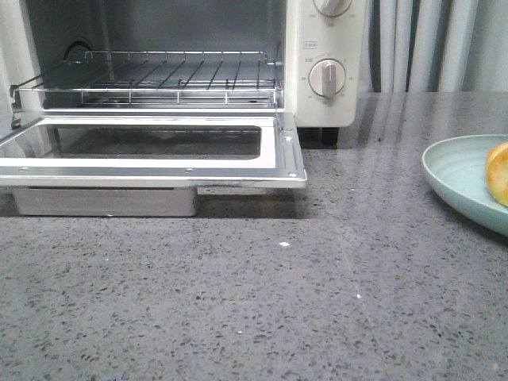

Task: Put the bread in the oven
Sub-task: 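Move the right gripper over the plate and grasp the bread roll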

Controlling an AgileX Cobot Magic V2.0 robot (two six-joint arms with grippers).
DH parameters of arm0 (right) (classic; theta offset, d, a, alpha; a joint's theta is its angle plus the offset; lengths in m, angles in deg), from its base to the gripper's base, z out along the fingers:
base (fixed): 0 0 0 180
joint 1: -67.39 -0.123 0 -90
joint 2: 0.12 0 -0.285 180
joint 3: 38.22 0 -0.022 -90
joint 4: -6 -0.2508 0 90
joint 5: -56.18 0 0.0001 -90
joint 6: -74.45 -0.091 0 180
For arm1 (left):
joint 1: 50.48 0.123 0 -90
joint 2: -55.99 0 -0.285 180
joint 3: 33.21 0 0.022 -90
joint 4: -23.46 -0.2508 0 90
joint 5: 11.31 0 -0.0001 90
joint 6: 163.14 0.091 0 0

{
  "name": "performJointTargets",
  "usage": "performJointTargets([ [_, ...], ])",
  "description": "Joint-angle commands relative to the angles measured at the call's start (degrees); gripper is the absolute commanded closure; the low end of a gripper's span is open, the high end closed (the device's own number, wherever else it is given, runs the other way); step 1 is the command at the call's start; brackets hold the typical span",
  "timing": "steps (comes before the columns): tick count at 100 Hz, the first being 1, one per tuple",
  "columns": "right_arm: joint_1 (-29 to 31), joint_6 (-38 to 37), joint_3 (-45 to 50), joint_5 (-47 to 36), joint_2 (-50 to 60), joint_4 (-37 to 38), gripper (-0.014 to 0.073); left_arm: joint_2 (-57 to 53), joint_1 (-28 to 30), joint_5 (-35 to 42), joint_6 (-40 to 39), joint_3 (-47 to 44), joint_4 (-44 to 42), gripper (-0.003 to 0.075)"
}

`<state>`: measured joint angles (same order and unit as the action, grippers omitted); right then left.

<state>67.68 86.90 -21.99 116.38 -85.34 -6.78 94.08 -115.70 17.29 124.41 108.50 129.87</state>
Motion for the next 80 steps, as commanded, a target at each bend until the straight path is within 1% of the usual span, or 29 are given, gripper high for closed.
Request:
performJointTargets([
  [1,0.0,-0.1,-1.7,-1.8,0.2,0.0,0.0146,0.3,-0.3,-1.4,0.1,1.9,0.1,0.0740],
  [34,0.0,-0.1,-1.7,-2.0,-1.5,0.0,0.0148,0.3,-0.3,-1.4,0.2,1.9,0.1,0.0740],
  [41,0.0,-0.1,-1.7,-1.5,-1.5,0.0,0.0171,0.3,-0.3,-1.4,0.2,1.9,0.1,0.0740],
  [48,0.0,-0.1,-1.7,-0.8,-1.5,0.0,0.0237,0.3,-0.3,-1.4,0.2,1.9,0.1,0.0740],
  [55,0.0,-0.1,-1.7,0.4,-1.5,-0.1,0.0331,0.3,-0.3,-1.4,0.2,1.9,0.1,0.0740],
  [62,0.0,-0.1,-1.7,1.9,-1.5,-0.2,0.0444,0.3,-0.3,-1.5,0.2,1.9,0.1,0.0740],
  [67,0.0,-0.1,-1.7,2.9,-1.6,-0.2,0.0541,0.3,-0.3,-1.5,0.2,1.9,0.1,0.0740],
  [74,0.0,-0.1,-1.7,4.0,-1.8,-0.2,0.0646,0.3,-0.3,-1.6,0.2,1.9,0.1,0.0740],
  [76,0.0,-0.1,-1.7,4.1,-1.8,-0.2,0.0664,0.3,-0.3,-1.6,0.2,1.9,0.1,0.0740],
  [80,0.0,-0.1,-1.7,4.2,-1.8,-0.2,0.0666,0.3,-0.3,-1.6,0.2,1.9,0.1,0.0740],
])
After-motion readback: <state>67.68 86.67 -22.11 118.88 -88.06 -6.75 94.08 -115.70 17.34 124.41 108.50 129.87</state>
